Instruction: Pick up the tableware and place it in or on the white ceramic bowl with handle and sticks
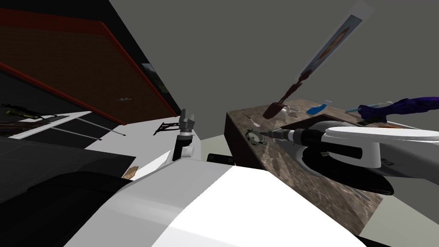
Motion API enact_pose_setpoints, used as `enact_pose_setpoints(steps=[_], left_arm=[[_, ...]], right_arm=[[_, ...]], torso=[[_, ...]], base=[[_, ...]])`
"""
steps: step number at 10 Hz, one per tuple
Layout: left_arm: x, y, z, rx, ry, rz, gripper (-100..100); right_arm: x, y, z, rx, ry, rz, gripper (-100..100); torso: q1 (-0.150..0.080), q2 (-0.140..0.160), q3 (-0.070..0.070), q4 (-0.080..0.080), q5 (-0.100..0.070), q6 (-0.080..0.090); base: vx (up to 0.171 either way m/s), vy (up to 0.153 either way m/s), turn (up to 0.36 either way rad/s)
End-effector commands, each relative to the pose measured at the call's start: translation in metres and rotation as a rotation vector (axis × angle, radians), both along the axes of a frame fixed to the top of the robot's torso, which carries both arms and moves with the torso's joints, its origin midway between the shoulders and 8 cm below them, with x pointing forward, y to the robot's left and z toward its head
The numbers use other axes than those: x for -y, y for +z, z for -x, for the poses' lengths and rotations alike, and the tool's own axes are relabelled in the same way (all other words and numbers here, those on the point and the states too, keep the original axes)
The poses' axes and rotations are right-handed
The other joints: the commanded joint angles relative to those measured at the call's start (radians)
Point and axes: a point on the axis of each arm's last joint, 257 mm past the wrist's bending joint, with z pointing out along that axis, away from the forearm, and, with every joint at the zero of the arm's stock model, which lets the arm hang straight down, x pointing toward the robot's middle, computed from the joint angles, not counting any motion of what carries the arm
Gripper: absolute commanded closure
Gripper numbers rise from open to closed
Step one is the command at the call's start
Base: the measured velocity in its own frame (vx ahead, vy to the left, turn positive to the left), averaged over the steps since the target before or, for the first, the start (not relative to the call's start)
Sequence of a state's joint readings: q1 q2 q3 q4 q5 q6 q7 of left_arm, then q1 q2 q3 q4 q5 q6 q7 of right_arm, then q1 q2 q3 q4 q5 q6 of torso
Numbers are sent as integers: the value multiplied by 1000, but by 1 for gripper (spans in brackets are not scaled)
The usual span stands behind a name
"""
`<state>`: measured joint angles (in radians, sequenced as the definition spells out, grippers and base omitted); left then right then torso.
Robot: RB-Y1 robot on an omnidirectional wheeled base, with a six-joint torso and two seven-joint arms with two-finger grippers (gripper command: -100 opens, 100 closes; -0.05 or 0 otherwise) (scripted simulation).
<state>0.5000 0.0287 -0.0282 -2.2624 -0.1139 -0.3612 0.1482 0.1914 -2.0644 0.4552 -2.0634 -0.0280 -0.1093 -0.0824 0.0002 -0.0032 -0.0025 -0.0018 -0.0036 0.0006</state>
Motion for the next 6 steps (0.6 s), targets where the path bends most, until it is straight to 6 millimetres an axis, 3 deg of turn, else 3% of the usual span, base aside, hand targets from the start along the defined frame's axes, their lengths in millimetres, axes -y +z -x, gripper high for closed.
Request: enact_pose_setpoints(steps=[1, 5, 6], left_arm=[[0, 0, 0, 0, 0, 0, 0], [0, 0, 0, 0, 0, 0, 0], [0, 0, 0, 0, 0, 0, 0]], right_arm=[[-6, 9, -2, 1, 9, 1, -100], [-23, 31, -6, 1, 29, 3, -100], [-19, 28, -6, 2, 27, 3, -100]], torso=[[0, 0, 0, 0, 0, 0], [0, 0, 0, 0, 0, 0], [0, 0, 0, 0, 0, 0]], base=[[3, -25, -46], [3, -21, -56], [2, -12, -6]])
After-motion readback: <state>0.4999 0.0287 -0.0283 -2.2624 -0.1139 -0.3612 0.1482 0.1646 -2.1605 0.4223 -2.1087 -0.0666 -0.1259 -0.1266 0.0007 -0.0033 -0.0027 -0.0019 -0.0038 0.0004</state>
